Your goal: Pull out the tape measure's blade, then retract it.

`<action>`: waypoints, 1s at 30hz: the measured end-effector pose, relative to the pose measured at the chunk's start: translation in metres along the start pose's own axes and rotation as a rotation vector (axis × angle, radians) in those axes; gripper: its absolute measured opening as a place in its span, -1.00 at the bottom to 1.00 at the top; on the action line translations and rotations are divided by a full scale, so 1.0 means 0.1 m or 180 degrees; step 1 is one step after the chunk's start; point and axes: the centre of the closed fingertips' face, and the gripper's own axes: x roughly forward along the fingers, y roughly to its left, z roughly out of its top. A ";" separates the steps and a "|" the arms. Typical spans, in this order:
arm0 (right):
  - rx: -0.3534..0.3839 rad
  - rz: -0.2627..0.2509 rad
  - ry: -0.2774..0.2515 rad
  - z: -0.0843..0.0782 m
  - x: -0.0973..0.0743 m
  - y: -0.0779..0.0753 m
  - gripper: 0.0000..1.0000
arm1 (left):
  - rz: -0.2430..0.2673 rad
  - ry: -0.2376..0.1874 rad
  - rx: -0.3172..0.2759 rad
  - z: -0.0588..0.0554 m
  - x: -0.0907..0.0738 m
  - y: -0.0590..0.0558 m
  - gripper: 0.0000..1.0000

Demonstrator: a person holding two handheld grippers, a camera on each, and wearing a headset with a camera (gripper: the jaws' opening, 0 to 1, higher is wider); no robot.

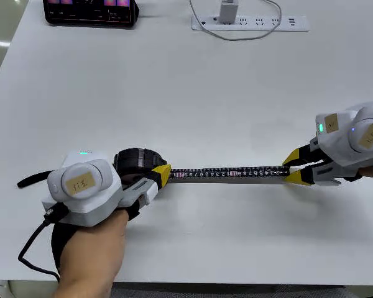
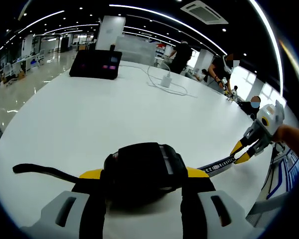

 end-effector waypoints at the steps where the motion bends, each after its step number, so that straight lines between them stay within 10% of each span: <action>1: -0.0003 0.0002 -0.0005 0.01 0.00 0.00 -0.80 | 0.0000 -0.0001 -0.0005 0.00 0.00 0.00 0.12; 30: 0.0036 0.0145 -0.0192 0.30 0.17 0.04 -0.80 | -0.0054 -0.0018 -0.0095 0.00 0.01 0.00 0.12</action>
